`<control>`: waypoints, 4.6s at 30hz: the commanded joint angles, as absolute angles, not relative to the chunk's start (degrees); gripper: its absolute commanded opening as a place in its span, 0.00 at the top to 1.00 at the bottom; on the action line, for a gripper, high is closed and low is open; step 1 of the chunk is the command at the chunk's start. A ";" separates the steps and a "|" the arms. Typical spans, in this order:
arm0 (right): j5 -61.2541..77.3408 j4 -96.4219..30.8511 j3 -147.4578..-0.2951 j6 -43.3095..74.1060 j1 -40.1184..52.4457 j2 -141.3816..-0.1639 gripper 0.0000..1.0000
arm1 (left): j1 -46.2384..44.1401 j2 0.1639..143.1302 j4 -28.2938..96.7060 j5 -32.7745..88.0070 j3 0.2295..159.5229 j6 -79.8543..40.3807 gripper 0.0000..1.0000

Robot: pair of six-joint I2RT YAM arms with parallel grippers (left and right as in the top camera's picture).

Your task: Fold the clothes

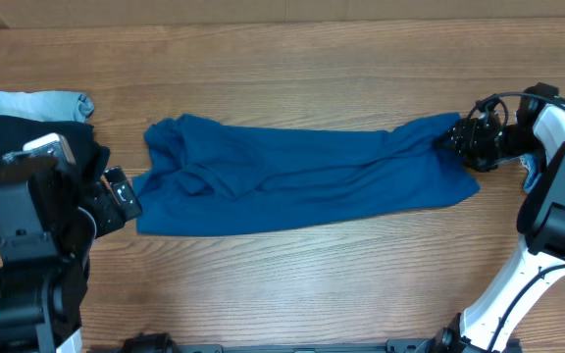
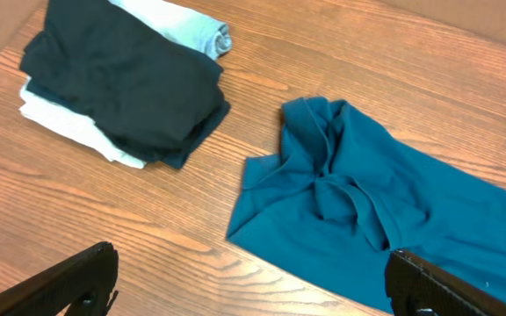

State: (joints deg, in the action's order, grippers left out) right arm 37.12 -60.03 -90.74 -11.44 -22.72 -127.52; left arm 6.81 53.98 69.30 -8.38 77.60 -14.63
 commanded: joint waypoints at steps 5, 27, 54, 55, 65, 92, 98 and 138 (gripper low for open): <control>34.59 -64.23 -89.43 -11.79 -25.65 -129.38 0.88 | 7.11 54.59 70.57 -10.04 77.84 -13.72 0.00; 19.25 -66.24 -95.26 -1.21 -26.65 -109.16 0.96 | 7.11 59.83 70.50 -9.41 77.84 -13.76 0.00; 7.88 -44.21 -98.32 20.69 40.99 -112.97 0.96 | 7.11 75.77 70.48 -9.41 77.84 -13.76 0.00; 9.17 -43.66 -98.32 20.60 41.60 -114.39 0.96 | 7.11 76.51 70.48 -9.41 77.84 -13.76 0.00; 9.98 -41.25 -98.67 13.43 48.69 -116.11 0.43 | 7.11 82.08 70.46 -9.41 77.84 -13.76 0.00; 21.98 -52.12 -97.89 8.95 50.63 -116.49 0.96 | 7.11 82.41 70.46 -9.41 77.84 -13.76 0.00; 13.10 -50.65 -97.89 12.01 38.20 -111.74 0.96 | 7.11 82.41 70.46 -9.41 77.84 -13.76 0.00; 26.65 -50.11 -91.88 14.85 37.50 -131.83 0.96 | 7.11 82.41 70.46 -9.41 77.84 -13.76 0.00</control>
State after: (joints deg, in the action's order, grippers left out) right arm 25.98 -46.81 -94.08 12.40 37.78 -129.40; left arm 6.81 82.21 70.52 -9.06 77.58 -14.61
